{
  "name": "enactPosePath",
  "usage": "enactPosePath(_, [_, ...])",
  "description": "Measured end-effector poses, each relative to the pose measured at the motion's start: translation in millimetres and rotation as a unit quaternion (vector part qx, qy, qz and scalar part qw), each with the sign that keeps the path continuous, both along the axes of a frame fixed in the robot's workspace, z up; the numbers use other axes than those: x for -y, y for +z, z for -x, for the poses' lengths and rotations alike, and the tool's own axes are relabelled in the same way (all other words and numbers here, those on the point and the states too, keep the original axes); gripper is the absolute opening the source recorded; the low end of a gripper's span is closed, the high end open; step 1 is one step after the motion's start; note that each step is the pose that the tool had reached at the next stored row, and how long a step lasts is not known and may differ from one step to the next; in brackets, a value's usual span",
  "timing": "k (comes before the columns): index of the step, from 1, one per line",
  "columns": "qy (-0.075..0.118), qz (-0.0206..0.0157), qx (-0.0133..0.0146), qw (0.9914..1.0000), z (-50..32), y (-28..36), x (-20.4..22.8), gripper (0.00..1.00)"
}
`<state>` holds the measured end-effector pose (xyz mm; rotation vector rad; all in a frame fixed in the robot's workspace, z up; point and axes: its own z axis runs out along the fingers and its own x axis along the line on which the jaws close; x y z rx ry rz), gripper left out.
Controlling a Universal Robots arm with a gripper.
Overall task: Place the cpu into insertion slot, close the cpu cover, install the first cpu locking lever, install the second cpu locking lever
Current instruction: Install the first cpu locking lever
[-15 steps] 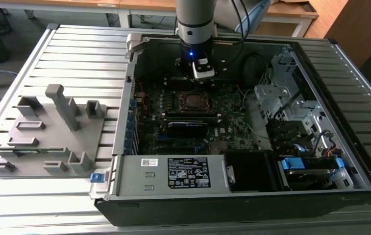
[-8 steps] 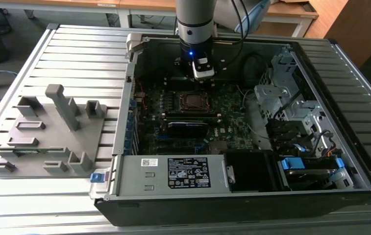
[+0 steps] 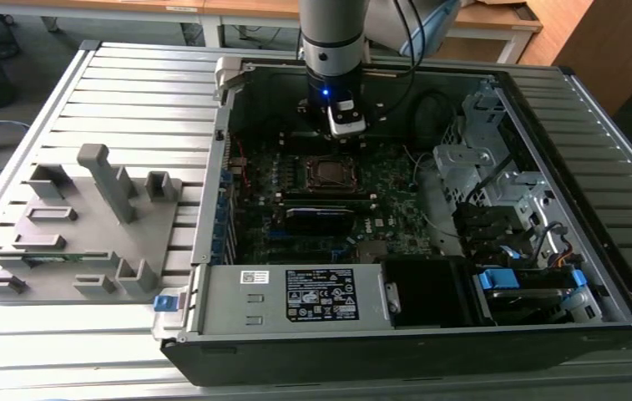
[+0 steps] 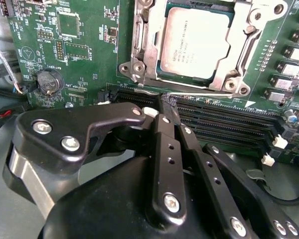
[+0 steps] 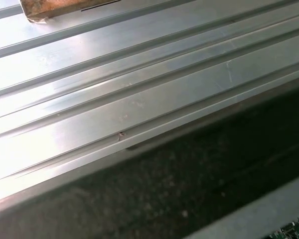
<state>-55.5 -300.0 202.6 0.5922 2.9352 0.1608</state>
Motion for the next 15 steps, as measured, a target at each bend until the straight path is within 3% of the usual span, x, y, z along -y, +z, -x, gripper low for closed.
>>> enactPosePath(15, [0.0, 0.0041, 0.0003, 0.99999, -0.1, -1.9, 0.0, 0.11])
